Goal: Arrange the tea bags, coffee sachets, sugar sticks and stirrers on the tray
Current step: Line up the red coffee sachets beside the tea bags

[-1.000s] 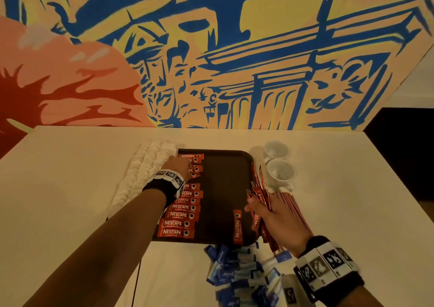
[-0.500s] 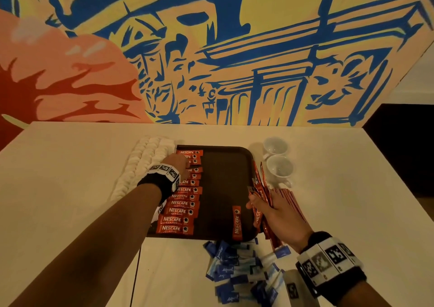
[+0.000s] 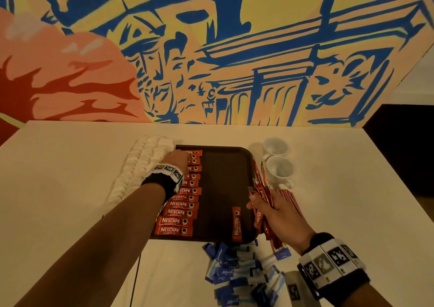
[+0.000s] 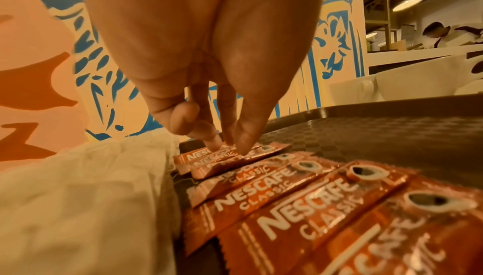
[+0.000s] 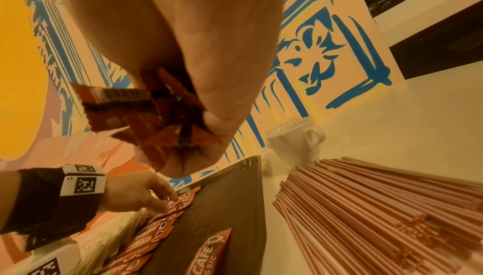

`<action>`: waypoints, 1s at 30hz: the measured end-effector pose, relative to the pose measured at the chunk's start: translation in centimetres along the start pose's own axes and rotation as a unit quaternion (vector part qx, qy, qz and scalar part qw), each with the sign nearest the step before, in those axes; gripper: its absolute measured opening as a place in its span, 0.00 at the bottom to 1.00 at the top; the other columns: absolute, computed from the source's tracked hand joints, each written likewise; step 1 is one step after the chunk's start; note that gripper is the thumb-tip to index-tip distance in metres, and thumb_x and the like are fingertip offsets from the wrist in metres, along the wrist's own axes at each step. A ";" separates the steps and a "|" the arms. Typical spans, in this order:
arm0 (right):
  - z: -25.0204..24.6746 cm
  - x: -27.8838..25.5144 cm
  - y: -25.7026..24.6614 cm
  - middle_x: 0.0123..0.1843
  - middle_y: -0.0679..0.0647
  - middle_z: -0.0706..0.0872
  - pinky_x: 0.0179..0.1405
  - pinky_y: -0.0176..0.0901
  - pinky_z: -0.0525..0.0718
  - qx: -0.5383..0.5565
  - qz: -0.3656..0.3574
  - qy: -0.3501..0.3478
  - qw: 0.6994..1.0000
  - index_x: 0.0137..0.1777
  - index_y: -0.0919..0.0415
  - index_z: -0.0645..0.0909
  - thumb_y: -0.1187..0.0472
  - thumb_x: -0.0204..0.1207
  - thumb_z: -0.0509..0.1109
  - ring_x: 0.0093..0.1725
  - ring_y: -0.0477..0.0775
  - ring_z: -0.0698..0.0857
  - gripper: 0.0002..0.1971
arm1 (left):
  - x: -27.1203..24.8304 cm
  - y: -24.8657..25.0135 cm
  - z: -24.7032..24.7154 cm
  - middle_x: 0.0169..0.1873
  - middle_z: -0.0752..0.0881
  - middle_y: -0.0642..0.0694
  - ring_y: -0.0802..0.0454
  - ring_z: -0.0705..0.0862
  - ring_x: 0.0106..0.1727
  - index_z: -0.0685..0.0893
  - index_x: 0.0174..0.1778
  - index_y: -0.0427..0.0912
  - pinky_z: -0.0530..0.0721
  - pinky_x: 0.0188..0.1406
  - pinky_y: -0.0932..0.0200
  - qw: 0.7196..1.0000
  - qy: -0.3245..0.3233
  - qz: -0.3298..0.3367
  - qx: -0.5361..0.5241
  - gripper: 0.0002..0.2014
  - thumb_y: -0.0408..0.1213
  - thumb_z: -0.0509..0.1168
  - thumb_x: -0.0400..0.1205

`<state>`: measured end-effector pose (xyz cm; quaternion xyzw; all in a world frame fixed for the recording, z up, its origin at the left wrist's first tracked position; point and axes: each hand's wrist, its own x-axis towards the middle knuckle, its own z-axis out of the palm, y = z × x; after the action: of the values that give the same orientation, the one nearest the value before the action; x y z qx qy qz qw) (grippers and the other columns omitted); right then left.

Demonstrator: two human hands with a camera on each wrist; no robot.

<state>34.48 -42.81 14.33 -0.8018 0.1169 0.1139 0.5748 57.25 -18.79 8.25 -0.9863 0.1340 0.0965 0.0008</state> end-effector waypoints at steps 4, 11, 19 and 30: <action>-0.1 -0.1 0.0 0.38 0.36 0.90 0.48 0.42 0.83 0.005 -0.005 -0.004 1.000 0.60 0.52 0.82 0.46 0.89 0.61 0.39 0.36 0.89 0.13 | -0.4 0.2 -0.4 0.64 0.84 0.41 0.41 0.85 0.63 0.87 0.65 0.45 0.84 0.65 0.50 1.000 -0.019 -0.009 -0.018 0.15 0.32 0.67 0.83; -0.9 -1.3 0.4 0.46 0.47 0.92 0.45 0.51 0.90 0.034 -0.011 0.018 0.999 0.59 0.55 0.82 0.48 0.88 0.63 0.38 0.46 0.90 0.13 | -5.5 4.4 -2.3 0.57 0.85 0.50 0.50 0.85 0.57 0.87 0.58 0.49 0.86 0.60 0.51 0.990 0.033 0.037 -0.133 0.09 0.44 0.68 0.84; -1.4 -4.9 0.0 0.47 0.52 0.91 0.49 0.63 0.91 0.043 -0.043 0.041 0.997 0.57 0.51 0.82 0.47 0.88 0.64 0.39 0.58 0.90 0.10 | -13.6 11.9 1.4 0.42 0.87 0.46 0.47 0.87 0.41 0.84 0.45 0.46 0.90 0.45 0.50 0.982 -0.155 0.045 -0.097 0.24 0.66 0.68 0.75; -0.6 -9.0 -1.2 0.42 0.63 0.89 0.46 0.69 0.88 0.112 -0.063 0.032 0.991 0.43 0.39 0.86 0.47 0.87 0.66 0.35 0.61 0.87 0.11 | -17.8 10.9 -2.4 0.42 0.91 0.52 0.54 0.89 0.42 0.87 0.48 0.52 0.89 0.48 0.55 0.952 -0.088 0.058 -0.286 0.06 0.47 0.75 0.78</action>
<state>26.38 -42.51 18.45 -0.7413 0.0971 0.0379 0.6631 38.04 -24.68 14.28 -0.9232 0.1574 0.2170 -0.2754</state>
